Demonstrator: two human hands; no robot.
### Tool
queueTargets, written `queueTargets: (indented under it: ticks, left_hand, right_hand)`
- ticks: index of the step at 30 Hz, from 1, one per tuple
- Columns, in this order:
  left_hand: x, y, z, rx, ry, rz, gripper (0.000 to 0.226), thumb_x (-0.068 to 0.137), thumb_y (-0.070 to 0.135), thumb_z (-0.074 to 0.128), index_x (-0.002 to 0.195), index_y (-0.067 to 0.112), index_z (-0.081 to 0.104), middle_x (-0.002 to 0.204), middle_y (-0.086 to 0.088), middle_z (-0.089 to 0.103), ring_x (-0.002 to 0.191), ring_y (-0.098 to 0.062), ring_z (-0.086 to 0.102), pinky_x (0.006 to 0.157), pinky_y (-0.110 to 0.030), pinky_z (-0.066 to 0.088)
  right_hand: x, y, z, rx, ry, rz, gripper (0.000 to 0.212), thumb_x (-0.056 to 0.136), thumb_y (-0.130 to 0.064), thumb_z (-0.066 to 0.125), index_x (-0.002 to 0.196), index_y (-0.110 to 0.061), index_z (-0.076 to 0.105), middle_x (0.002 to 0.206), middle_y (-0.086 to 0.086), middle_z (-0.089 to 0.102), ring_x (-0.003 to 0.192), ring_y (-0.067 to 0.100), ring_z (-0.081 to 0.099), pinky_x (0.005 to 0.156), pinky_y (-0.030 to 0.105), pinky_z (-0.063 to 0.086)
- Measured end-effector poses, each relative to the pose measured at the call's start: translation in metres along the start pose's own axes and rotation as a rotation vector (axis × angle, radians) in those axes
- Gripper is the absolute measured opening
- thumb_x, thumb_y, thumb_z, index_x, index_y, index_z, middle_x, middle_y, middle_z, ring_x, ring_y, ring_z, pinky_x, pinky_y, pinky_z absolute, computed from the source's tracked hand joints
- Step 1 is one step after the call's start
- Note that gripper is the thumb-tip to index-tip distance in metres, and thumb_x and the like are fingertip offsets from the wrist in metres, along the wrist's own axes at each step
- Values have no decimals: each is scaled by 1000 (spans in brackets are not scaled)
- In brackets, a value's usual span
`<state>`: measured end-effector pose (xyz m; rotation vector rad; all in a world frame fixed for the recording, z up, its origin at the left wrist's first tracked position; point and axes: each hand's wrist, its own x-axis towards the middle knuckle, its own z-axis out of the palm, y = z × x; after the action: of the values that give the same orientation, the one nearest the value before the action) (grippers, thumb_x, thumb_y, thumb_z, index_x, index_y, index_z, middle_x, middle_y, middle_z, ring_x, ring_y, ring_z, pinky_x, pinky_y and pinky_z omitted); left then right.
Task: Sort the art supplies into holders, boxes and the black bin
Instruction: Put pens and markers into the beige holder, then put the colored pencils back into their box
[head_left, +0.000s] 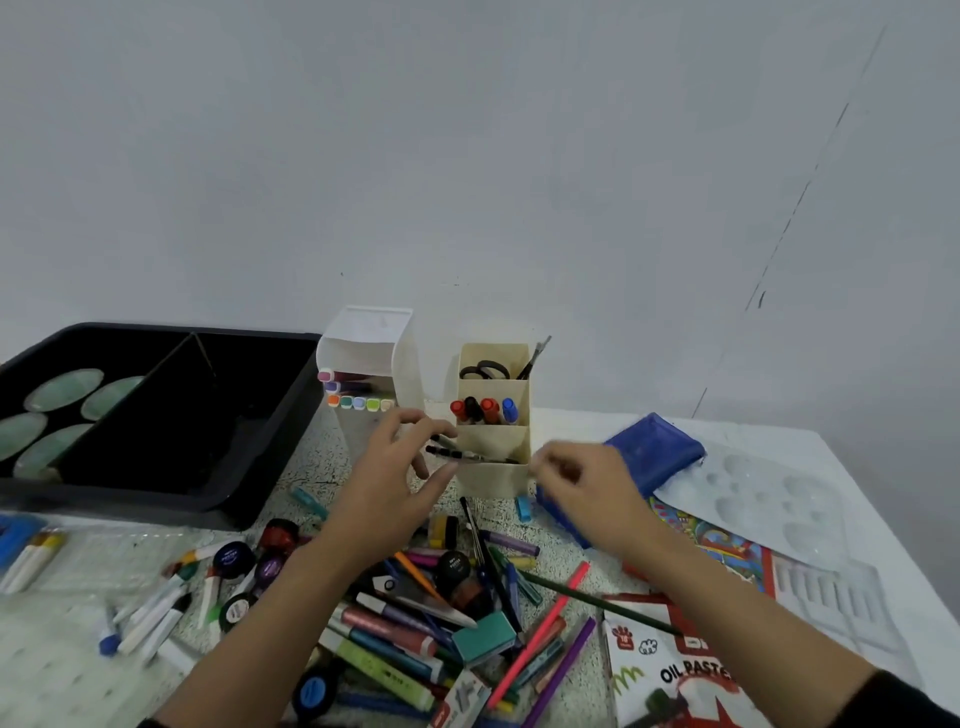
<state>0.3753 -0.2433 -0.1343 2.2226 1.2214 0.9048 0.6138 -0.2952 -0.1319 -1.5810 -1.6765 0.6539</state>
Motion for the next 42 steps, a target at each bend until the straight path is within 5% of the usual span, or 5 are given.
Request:
queueTargets:
  ticks: [3,10,19,29,42]
  left_hand:
    - [-16,0,2,-76,79,-8,22,94,24,69,114,32,65,120,12,48,80,-13,60,65,-13,46]
    - [-41,-5,4,-187,77,-126,14,98,25,62,111,31,64,107,11,57,86,-8,62,69,-14,49]
    - [-55,-6,13,-225,-76,-110,15,102,32,55,93,27,66,71,5,60,66,-14,57,60,-30,46]
    - [-9,48,71,-109,-175,34,10,101,25,58,92,29,63,70,7,61,63,-10,58,59,-31,49]
    - [24,67,134,276,-324,209,34,91,58,62,110,30,58,98,11,48,85,-13,56,71,-30,48]
  right_hand:
    - [-11,6,28,-315,-284,-137,22,98,-40,59,99,-20,69,87,-7,67,71,4,58,64,26,50]
    - [4,-7,75,-569,-303,-56,24,90,-30,64,105,-14,54,111,10,62,95,32,62,70,38,51]
    - [-6,-2,65,-95,-90,172,28,83,-17,72,62,-12,53,60,-1,56,56,11,48,55,30,38]
    - [-53,19,13,50,-42,324,32,96,-16,60,121,-24,42,95,8,66,78,22,63,68,36,49]
    - [-79,49,-42,368,306,659,25,79,-5,73,98,-1,59,87,18,72,72,31,74,73,52,61]
